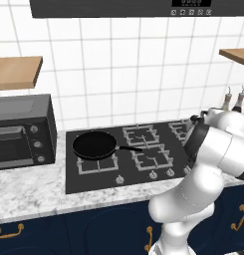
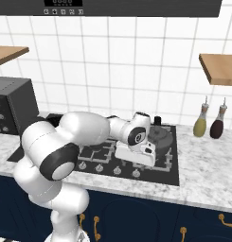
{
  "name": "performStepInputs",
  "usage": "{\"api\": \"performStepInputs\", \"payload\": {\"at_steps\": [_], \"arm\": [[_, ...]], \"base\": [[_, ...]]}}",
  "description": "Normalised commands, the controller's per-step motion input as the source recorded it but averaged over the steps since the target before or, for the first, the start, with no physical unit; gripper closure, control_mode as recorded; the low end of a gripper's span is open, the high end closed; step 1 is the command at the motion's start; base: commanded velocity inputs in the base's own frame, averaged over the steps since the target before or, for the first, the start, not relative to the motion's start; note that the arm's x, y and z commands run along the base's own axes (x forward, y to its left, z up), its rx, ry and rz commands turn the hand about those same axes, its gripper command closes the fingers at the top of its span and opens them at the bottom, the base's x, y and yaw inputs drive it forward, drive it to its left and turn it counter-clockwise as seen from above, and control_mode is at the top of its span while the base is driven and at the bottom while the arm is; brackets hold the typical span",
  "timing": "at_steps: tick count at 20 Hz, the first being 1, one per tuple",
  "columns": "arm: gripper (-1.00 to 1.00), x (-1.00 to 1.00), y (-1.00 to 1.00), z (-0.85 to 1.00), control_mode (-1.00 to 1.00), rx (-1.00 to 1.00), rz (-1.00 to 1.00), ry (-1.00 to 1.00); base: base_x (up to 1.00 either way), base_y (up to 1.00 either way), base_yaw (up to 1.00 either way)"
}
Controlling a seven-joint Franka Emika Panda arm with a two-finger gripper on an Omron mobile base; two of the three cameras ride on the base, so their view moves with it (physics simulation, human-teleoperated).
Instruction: Pick the kettle from the counter and place it on a stove burner. Then turn the burner on.
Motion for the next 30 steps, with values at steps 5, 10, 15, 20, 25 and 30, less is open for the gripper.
{"api": "performStepInputs", "payload": {"at_steps": [5, 10, 15, 20, 25, 30], "arm": [[-1.0, -0.07, -0.03, -0.22, -1.0, 0.0, 0.0, -0.11], [-1.0, 0.0, 0.0, -0.07, -1.0, -0.02, 0.0, -0.11], [-1.0, 0.0, 0.0, -0.05, -1.0, 0.0, 0.0, -0.04], [-1.0, 0.03, 0.0, -0.03, -1.0, 0.0, 0.0, 0.01], [-1.0, 0.1, -0.01, -0.06, -1.0, -0.01, 0.0, 0.0], [-1.0, 0.12, -0.19, -0.12, -1.0, 0.0, 0.02, 0.02]], "base": [[0.0, 0.0, 0.0], [0.0, 0.0, 0.0], [0.0, 0.0, 0.0], [0.0, 0.0, 0.0], [0.0, 0.0, 0.0], [0.0, 0.0, 0.0]]}}
